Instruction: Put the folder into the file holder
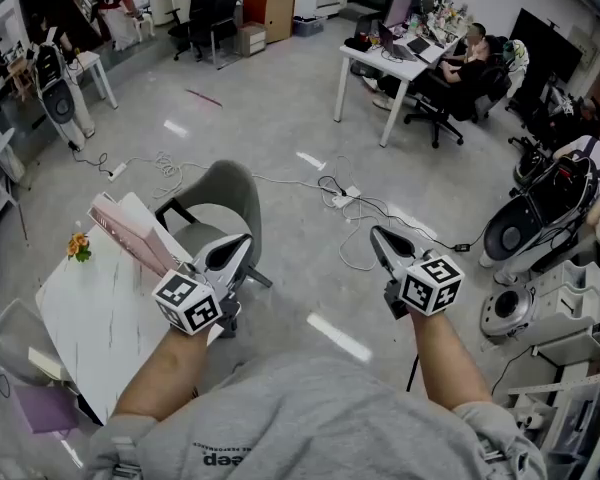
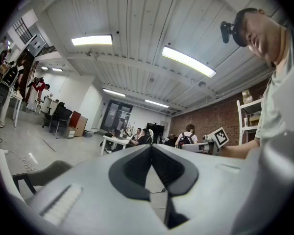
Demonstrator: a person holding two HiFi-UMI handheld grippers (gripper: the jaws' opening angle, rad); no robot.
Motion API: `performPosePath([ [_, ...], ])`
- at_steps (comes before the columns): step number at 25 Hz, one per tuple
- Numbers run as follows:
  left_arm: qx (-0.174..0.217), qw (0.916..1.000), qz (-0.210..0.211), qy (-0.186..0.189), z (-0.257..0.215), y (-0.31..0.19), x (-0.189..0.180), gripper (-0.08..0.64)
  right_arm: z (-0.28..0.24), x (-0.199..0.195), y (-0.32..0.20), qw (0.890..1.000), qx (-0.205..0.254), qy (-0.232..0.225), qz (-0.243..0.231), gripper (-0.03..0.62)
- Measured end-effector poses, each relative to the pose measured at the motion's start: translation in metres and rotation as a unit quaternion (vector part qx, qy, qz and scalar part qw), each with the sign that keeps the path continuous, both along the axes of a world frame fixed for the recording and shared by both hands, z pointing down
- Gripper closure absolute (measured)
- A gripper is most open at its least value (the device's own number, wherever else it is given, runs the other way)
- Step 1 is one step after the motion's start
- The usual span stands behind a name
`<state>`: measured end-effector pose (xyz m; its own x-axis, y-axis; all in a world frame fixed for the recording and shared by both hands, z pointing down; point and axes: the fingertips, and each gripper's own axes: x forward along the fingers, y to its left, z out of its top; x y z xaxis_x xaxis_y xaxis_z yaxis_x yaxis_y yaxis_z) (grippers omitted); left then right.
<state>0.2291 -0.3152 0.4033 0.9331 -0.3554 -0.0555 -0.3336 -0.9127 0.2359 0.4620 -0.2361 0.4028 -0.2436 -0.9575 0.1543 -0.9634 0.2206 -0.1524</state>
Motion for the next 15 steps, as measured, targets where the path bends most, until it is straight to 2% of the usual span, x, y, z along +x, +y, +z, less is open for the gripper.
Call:
performPosePath([
  [15,0.004,1.0000,0.004,-0.001,-0.0029,-0.0006,-0.0013,0.502,-0.0008,-0.0031,-0.0014,1.000,-0.005,0.014,-0.008,0.589],
])
